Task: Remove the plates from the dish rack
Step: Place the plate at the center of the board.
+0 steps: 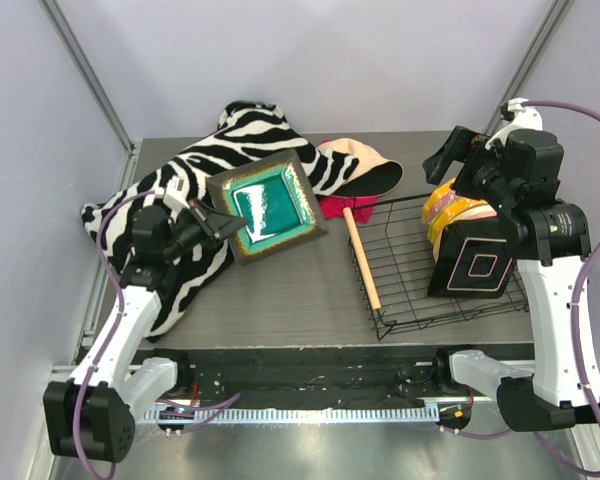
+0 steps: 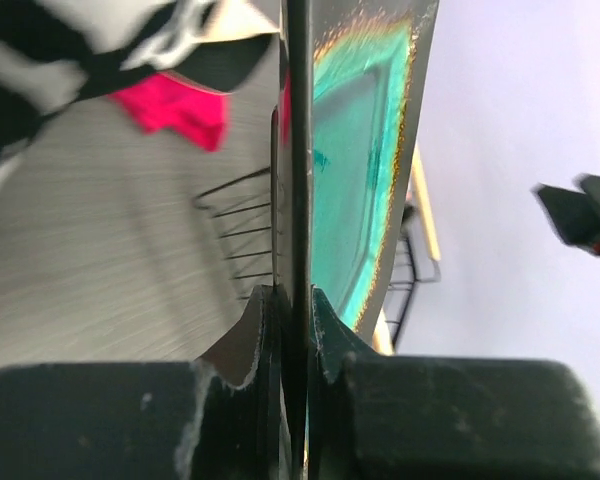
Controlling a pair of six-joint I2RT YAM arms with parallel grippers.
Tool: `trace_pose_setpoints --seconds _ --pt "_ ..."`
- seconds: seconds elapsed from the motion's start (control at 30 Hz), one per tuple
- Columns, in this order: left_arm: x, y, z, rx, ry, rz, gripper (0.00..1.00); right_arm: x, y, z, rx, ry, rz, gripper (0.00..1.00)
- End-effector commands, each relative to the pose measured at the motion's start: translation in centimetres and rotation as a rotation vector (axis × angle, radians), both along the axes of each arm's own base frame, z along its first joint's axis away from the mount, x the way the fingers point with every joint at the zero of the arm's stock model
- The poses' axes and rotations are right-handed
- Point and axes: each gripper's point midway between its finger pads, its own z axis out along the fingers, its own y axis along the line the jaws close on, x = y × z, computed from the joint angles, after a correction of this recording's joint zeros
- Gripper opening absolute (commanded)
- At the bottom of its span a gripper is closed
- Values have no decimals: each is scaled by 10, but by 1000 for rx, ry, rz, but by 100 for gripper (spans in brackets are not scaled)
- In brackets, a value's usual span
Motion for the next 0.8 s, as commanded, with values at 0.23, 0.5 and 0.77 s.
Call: trace_pose_setpoints --seconds 0.23,0.5,0.77 --pt "-28 25 -51 157 69 34 0 13 -13 14 -79 -92 -42 100" --pt "-25 -1 -83 231 127 -32 0 14 -13 3 -80 -78 -40 100" --pt "-7 -30 -105 157 160 -90 0 7 -17 4 -91 -89 -49 100"
